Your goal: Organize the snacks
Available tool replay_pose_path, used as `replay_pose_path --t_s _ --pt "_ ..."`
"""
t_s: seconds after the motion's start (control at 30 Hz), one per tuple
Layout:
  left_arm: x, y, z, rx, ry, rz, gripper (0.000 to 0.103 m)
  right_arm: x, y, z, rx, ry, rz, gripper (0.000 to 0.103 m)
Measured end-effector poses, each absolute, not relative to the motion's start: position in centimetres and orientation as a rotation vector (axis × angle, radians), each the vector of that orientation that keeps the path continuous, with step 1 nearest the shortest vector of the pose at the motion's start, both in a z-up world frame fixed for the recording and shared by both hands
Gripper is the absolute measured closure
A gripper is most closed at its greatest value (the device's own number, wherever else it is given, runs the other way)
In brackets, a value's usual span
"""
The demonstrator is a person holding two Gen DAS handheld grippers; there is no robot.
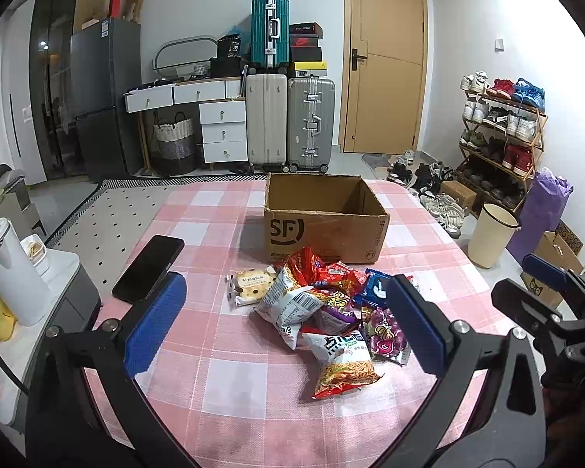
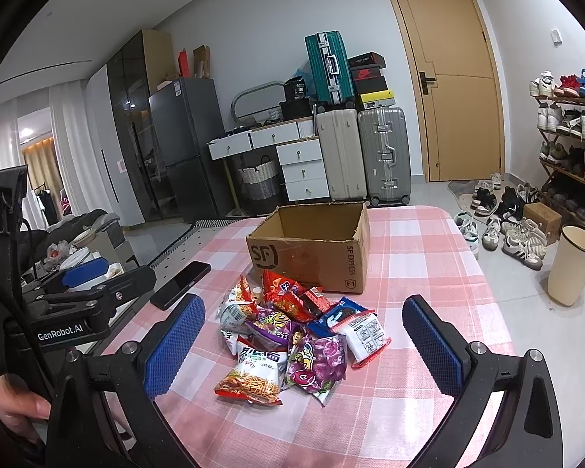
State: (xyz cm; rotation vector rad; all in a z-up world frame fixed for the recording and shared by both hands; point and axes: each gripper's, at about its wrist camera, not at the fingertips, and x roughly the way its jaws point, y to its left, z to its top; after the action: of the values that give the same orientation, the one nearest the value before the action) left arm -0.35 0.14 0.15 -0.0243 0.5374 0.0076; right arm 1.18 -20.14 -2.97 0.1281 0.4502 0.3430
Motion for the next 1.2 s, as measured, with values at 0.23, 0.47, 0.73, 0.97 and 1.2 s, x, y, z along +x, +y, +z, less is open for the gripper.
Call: replay_pose_path --t_s 0.23,0.47,0.73,0.97,1.2 --pt "-0.4 0.3 0.1 -0.030 0.539 0.003 0.001 1.0 -20.3 -2.5 0.124 0.449 0.344 0.000" --pt "-0.4 0.5 0.2 -0.029 0.541 0.003 0.001 1.1 -20.2 -2.6 0.124 0.448 0.342 0.000" --pt "-0.2 -0.1 -0.1 -0.008 0.540 0.012 0.001 1.1 -20.4 -2.5 0.122 0.447 0.336 0.000" --pt "-0.1 -0.2 -0.3 -0.011 0.548 0.005 0.001 1.3 -20.4 -2.5 0.125 0.446 0.338 0.000" --pt "0.0 -0.4 -0.4 -0.011 0.551 -0.003 0.001 1.3 -20.4 -2.5 0.125 0.447 0.338 0.000"
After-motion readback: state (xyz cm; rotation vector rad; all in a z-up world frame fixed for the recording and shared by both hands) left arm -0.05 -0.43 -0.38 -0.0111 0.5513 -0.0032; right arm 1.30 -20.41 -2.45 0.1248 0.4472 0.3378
